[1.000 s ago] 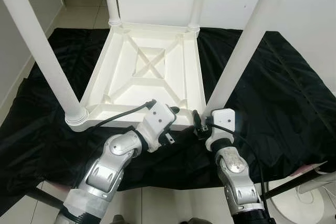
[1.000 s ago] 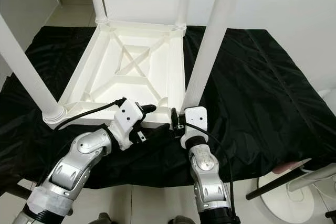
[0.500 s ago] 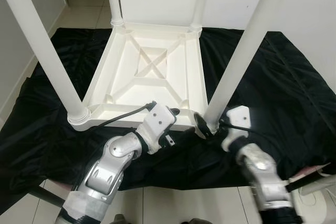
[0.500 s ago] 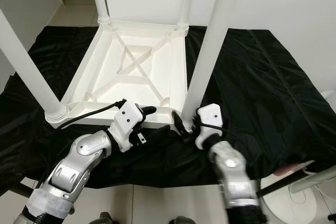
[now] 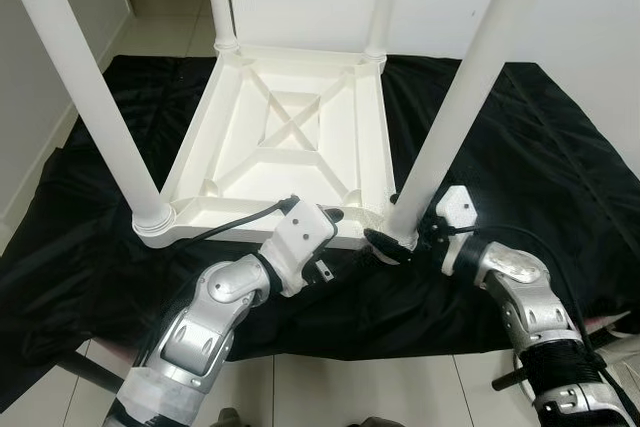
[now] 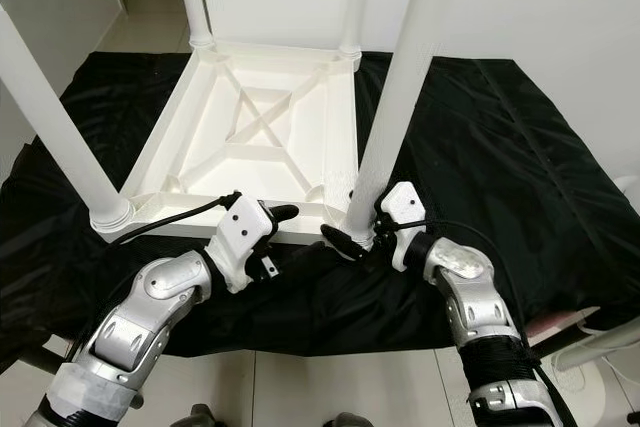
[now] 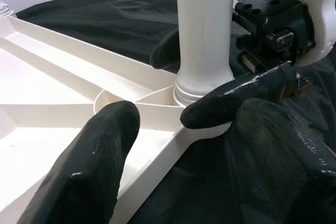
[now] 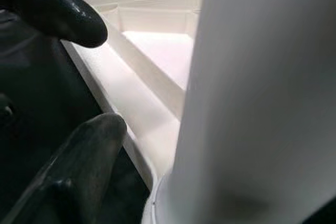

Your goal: Building children table

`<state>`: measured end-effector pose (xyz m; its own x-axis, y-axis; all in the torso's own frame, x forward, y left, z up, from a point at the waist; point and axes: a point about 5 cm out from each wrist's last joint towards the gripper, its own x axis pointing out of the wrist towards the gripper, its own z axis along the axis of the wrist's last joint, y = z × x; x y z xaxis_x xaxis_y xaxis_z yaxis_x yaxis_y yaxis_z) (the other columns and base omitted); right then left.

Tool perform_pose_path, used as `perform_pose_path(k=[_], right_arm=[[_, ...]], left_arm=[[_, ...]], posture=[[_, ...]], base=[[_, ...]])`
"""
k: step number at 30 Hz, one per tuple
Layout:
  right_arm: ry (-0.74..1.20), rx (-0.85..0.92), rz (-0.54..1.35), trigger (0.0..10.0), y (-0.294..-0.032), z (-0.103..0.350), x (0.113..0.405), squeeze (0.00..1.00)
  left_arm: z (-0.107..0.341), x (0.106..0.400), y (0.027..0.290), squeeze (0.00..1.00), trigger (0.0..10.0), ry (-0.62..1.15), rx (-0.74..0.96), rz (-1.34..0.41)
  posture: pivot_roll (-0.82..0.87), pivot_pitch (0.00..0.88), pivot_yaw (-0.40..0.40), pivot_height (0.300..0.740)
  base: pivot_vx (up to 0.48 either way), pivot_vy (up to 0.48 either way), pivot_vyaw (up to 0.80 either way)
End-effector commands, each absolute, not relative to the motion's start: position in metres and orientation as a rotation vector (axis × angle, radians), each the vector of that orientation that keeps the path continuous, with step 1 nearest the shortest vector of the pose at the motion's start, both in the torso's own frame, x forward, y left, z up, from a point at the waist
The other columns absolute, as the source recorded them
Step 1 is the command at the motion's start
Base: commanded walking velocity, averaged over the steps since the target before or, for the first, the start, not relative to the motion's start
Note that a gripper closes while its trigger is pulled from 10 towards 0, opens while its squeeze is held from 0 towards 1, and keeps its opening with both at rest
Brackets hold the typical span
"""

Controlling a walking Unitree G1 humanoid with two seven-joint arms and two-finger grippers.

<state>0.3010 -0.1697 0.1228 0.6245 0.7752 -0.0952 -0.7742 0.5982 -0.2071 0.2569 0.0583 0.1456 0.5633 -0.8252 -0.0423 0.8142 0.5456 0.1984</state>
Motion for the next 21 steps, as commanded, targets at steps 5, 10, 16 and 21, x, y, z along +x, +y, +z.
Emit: perform_pose_path(k=[5,10,16,21], right_arm=[[0.035,-0.257,0.938,0.0,-0.161,0.117,0.308,0.00],[0.052,-0.244,0.951,0.0,-0.162,0.112,0.305,0.00],[0.058,-0.227,0.962,0.0,-0.166,0.109,0.301,0.00],[0.031,-0.158,0.906,0.0,-0.168,0.104,0.288,0.00]], left_arm=[[0.145,0.256,0.056,0.00,10.0,-0.053,0.206,-0.985],[0.146,0.255,0.056,0.00,10.0,-0.052,0.204,-0.983],[0.144,0.254,0.056,0.00,10.0,-0.045,0.198,-0.983],[0.142,0.252,0.055,0.00,10.0,-0.040,0.192,-0.986]], posture=[[-0.03,0.000,0.000,0.740],[-0.02,0.000,-0.003,0.740],[-0.03,0.000,-0.003,0.740],[-0.04,0.000,-0.012,0.740]], base=[[0.000,0.000,0.00],[0.000,0.000,0.00],[0.000,0.000,0.00],[0.000,0.000,0.00]])
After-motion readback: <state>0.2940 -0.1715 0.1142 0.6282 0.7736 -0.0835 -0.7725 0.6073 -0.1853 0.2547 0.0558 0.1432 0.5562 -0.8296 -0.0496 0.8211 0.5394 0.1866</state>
